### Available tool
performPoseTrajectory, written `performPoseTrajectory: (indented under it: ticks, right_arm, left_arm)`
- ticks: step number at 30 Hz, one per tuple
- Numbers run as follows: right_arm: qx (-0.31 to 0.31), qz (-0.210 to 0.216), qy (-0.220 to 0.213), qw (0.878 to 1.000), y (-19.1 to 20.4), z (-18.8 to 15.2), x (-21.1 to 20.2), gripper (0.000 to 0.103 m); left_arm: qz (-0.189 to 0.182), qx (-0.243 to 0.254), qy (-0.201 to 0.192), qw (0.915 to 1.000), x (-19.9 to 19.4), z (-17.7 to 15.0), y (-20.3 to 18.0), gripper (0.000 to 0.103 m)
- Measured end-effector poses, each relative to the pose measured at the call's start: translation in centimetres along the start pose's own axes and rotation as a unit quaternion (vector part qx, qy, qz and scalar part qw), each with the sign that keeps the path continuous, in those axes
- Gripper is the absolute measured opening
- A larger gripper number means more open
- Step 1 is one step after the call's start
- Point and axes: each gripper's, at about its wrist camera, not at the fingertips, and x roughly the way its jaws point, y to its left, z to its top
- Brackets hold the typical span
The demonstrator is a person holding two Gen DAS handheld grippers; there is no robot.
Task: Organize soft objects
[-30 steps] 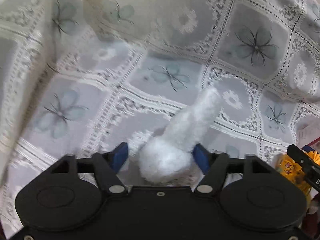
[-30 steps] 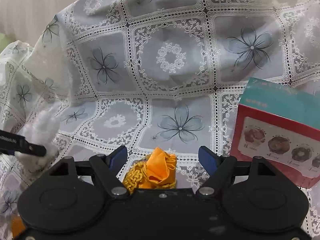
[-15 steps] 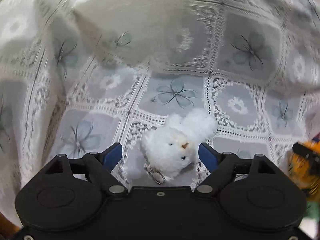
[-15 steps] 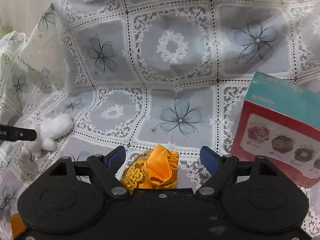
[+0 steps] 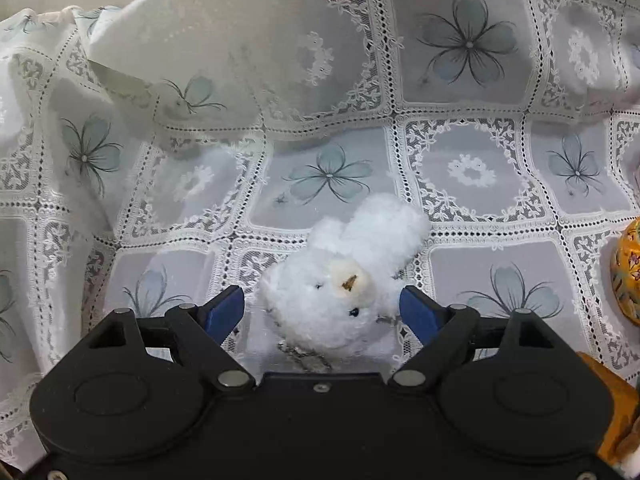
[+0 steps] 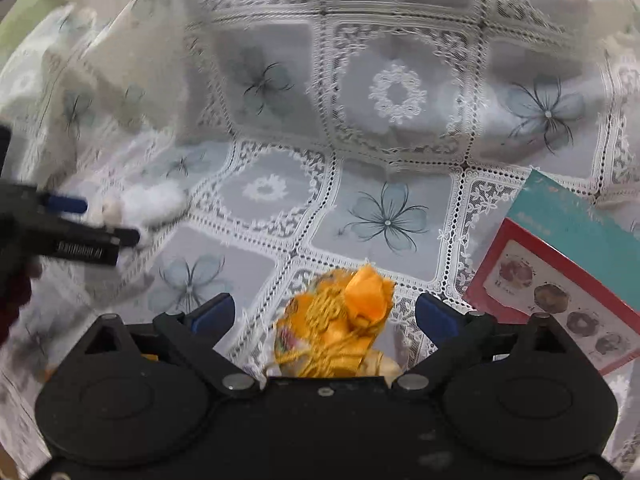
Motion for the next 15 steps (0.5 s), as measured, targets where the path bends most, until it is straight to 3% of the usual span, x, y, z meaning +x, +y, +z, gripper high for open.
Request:
performPoseTrajectory:
  ticks: [2,5,7,11,15]
  right_arm:
    - [-0.017,-0.027,-0.008,0.999,0.7,-0.6,0.0,0.098]
    - [-0.038,-0.054,-0.011,0.998,1.4,-1.1,0.5,0.096]
    - [-0.040,-0.053,-0.004,0.998,1.5,-1.3,0.8,0.089]
    - [-0.036,-0.054,0.001,0.998,1.5,-1.6,1.1,0.061]
    - [-0.017,-0.035,0.001,0.999,0.9,-1.4,0.8,0.057]
  left_arm:
    - [-0.002,0.002,0.000,1.0000,0.2,0.0,-0.2,0.083]
    - [0.000,0.006,-0.002,1.0000,0.5,0.0,-0.5,0.093]
    - [0.003,0.010,-0.008,0.9999,0.5,0.0,-0.8,0.093]
    - [0.007,0.040,-0.019,0.9990,0.7,-0.3,-1.6,0.093]
    - [-0.002,0.044,-0.021,0.9988,1.0,-0.6,-1.5,0.091]
